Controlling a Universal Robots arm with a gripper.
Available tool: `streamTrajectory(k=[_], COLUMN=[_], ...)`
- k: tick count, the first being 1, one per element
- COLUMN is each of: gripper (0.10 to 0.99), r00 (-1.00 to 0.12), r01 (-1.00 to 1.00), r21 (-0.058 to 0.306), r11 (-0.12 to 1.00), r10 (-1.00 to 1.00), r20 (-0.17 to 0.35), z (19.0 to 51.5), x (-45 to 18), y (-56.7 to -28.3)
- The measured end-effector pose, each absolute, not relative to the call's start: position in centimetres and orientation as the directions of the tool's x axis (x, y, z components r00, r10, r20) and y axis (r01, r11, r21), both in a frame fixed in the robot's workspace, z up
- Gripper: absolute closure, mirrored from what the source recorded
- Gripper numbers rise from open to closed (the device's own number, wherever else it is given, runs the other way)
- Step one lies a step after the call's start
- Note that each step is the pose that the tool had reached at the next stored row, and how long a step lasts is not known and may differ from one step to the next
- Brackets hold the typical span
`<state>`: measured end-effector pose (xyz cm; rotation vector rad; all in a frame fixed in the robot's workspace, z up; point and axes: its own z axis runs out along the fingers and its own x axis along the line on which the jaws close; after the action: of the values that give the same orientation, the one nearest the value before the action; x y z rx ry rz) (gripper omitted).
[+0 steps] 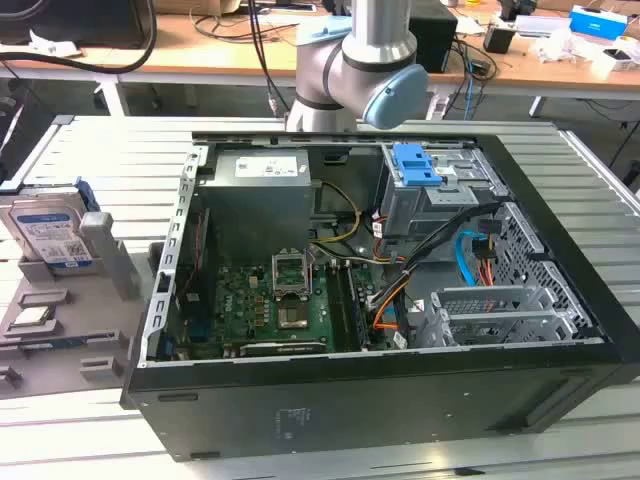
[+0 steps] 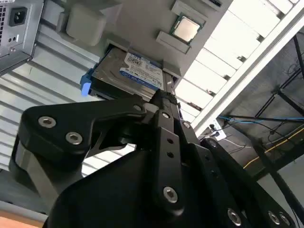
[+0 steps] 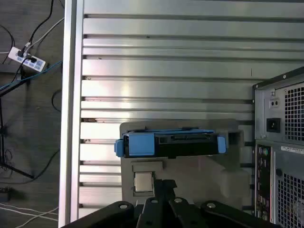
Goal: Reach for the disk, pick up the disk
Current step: 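Pick up the disk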
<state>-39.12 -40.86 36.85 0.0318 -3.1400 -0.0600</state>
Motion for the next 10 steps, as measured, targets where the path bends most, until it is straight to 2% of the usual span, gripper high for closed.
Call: streamTrajectory(k=[10], gripper=[0.98], r00=[-0.961], r01=[-0.278], r21=[0.039], r11=[0.96], r10=[-0.278], r20=[0.0], z=[36.85], x=[-39.12], y=[-40.86])
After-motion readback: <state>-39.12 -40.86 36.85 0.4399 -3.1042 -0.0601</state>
